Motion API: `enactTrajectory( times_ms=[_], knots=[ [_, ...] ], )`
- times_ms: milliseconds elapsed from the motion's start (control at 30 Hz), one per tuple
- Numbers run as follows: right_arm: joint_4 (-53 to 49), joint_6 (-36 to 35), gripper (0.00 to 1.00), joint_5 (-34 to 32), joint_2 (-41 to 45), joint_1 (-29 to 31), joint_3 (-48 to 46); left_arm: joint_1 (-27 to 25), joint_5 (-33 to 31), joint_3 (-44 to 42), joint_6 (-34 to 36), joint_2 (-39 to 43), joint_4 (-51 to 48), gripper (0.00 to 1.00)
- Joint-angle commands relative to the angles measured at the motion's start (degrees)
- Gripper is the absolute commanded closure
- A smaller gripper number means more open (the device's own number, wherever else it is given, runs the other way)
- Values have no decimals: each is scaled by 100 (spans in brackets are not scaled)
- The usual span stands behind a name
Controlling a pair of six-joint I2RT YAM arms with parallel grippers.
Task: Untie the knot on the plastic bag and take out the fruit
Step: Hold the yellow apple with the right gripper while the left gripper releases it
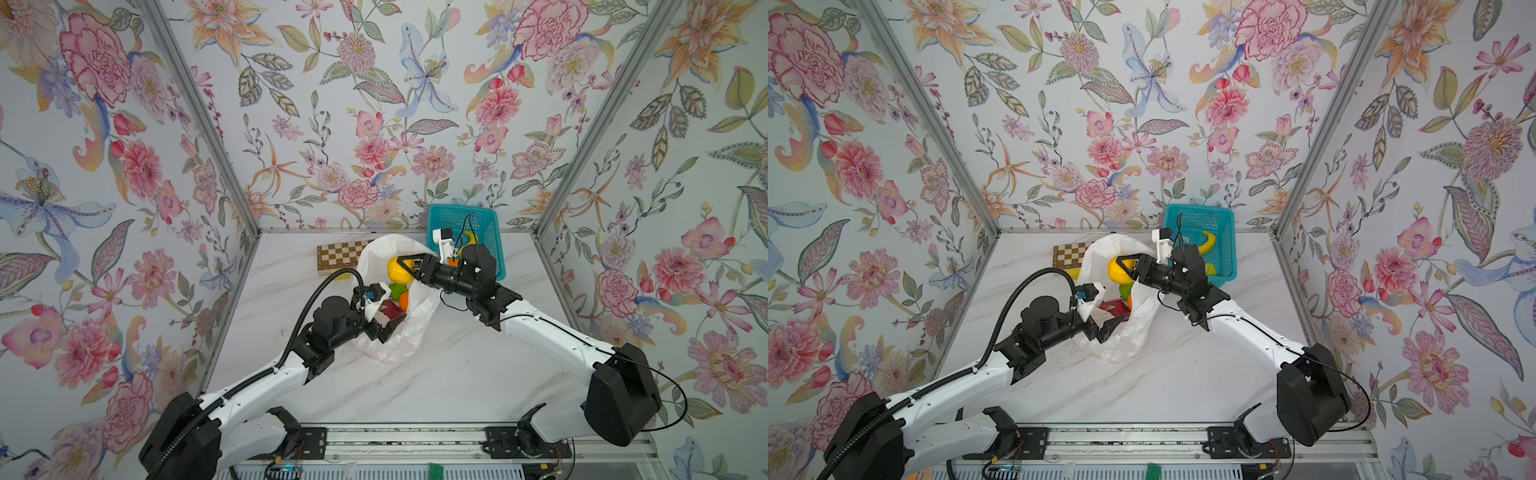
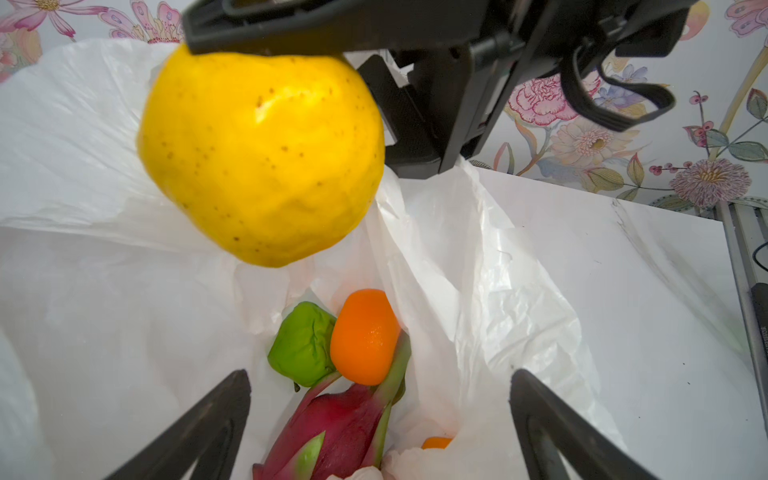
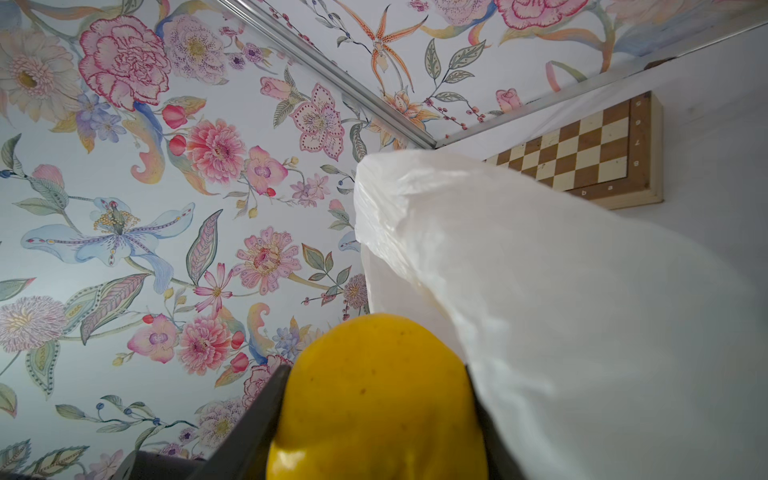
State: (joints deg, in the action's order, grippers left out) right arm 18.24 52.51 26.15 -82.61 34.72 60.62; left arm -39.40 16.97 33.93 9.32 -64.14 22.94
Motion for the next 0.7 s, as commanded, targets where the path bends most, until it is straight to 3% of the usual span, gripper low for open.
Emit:
enactTrajectory(
  times_ms=[0, 133, 367, 567, 667],
  knots=[
    [349, 71, 51, 489, 2, 6, -50, -30, -453, 249, 549, 38, 194, 1],
    [193, 19, 50, 752, -89, 100, 14, 36, -465, 534, 1163, -182, 169, 1],
    [-94, -156, 50, 954, -200, 304, 131, 67, -217, 974, 1368, -591, 468, 4],
    [-257, -250, 47, 930, -149, 331, 197, 70, -36, 1127, 1292, -802, 560, 37],
    [-298, -245, 30, 791, -29, 307, 161, 73, -26, 1120, 1272, -771, 567, 43]
  ],
)
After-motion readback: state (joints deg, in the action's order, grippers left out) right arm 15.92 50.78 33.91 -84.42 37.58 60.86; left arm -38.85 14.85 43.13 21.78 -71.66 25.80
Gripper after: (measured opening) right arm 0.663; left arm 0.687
